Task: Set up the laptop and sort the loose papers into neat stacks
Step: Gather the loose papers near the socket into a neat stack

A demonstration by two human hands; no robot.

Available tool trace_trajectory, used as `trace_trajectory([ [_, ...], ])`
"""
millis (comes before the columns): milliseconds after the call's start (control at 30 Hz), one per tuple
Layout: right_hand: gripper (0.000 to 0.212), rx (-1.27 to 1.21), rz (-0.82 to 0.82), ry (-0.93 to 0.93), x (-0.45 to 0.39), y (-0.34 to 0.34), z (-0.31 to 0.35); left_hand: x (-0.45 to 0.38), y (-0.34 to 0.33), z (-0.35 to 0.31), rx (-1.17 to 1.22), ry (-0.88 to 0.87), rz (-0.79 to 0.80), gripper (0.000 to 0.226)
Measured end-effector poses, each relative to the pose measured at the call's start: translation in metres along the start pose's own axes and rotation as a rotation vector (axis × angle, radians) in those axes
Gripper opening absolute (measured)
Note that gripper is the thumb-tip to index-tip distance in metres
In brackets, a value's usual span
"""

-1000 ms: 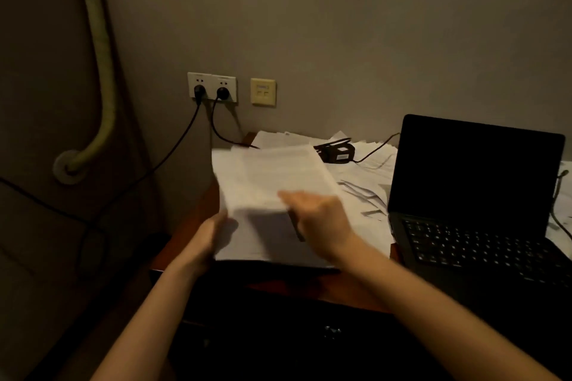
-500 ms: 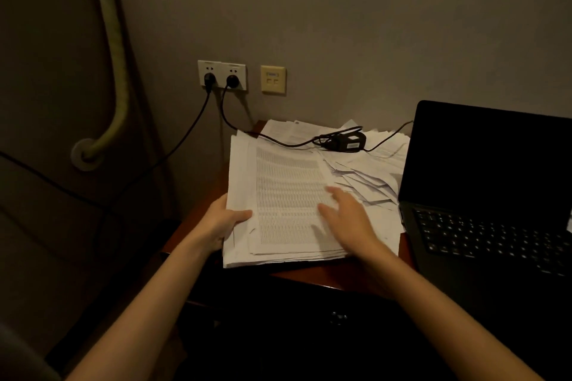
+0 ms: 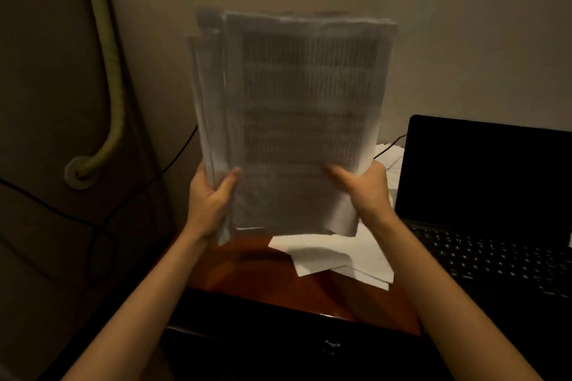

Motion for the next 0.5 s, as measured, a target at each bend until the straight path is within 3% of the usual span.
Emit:
trace_trajectory([
  [167,0.025,0.037,-0.045,-0.016,0.015,-0.002,-0.019,0.000,-0.009,0.008,-0.077,0.008,0.015,0.045],
  [333,0.019,0.024,0.002,-0.089,0.021,0.008,-0.047,-0.004,-0.003,0.009,-0.037,-0.021,0.008,0.020],
  [500,0.026,-0.003,0.002,-0.124,0.025,-0.013,-0.053,-0.005,-0.021,0.014,0.029,0.024,-0.048,0.024],
])
Point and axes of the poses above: each hand's wrist, its own x-axis away from the middle knuckle, its own y-axis out of the back of the hand, z = x × y, the point moved 8 cm from there along -x, towards the middle knuckle, and after that the axes turned 8 degrees about -x, right-handed, at the moved point
